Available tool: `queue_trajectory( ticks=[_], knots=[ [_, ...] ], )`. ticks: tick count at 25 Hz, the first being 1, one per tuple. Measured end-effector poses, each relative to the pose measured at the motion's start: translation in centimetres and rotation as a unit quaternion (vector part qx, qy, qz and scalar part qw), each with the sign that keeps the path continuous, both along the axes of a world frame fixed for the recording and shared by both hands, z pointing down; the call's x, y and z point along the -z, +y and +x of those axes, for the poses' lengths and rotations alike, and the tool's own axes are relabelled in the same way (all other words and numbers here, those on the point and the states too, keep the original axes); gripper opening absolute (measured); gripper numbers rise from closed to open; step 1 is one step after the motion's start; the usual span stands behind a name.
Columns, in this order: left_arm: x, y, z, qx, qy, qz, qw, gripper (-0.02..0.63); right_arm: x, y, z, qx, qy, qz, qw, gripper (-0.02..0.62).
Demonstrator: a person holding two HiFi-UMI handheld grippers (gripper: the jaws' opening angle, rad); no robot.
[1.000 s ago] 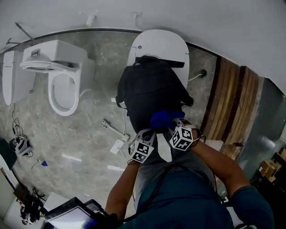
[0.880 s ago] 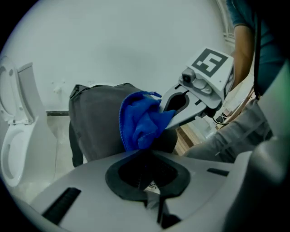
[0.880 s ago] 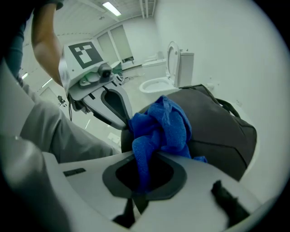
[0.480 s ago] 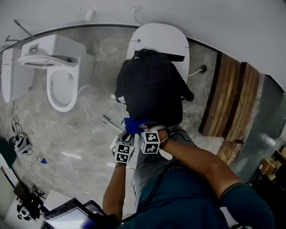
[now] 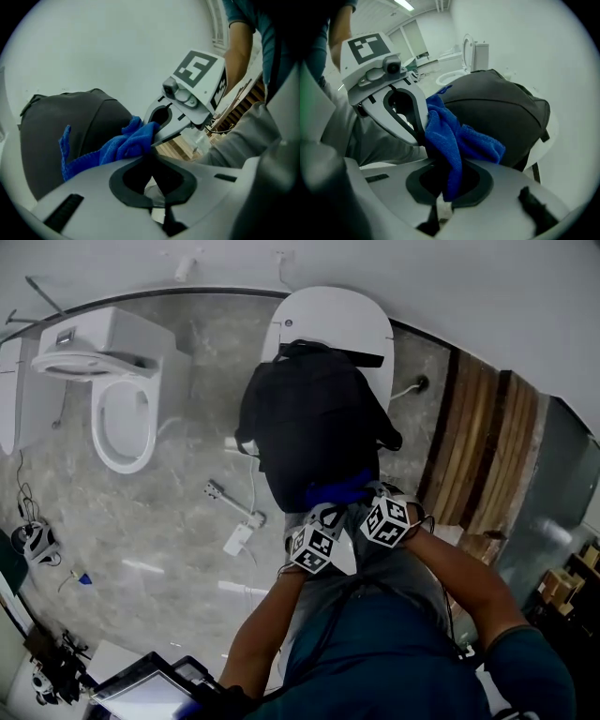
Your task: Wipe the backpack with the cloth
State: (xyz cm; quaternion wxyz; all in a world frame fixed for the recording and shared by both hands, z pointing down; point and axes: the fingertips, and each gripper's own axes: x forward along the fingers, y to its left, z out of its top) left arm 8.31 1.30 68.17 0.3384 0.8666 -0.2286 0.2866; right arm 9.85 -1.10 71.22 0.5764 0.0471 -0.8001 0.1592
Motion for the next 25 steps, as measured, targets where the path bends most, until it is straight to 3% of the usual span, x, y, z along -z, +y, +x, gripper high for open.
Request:
queue_trajectory(
  ticks=[2, 5, 10, 13, 16, 19, 25],
  knots=[
    [-0.2, 0.1, 0.8, -0.007, 0.002, -0.006, 1.0, 0.018, -0.2, 0.5, 0.2, 0.0, 0.008, -0.006, 1.0, 0.011],
    [-0.8, 0.8, -1.0, 0.002, -0.01, -0.021, 0.9997, 0.018, -0.4, 2.5, -2.7, 0.022, -0.006, -0.019, 1.0, 0.011],
    [-3.3, 3.2, -9.4, 0.035, -0.069, -0.048, 0.9958, 0.018, -0.8, 5.7, -10.2, 0.067, -0.053, -0.045, 0.995, 0.011],
    [-4.7, 4.5, -15.0, 0.076, -0.111, -0.073, 0.9882, 0.018, -0.5, 7.9, -14.7, 0.094, -0.078, -0.065, 0.99, 0.011],
    [-5.8, 5.2, -18.5, 0.116, -0.136, -0.098, 0.979, 0.018, -1.3, 8.9, -17.2, 0.088, -0.083, -0.083, 0.989, 0.011],
    [-6.3, 5.5, -17.6, 0.112, -0.124, -0.125, 0.9779, 0.018, -2.3, 9.1, -16.4, 0.064, -0.074, -0.104, 0.99, 0.011],
    [-6.3, 6.1, -10.7, 0.034, -0.105, -0.159, 0.9811, 0.018, -2.4, 9.2, -11.5, 0.027, -0.065, -0.126, 0.99, 0.011]
  ],
)
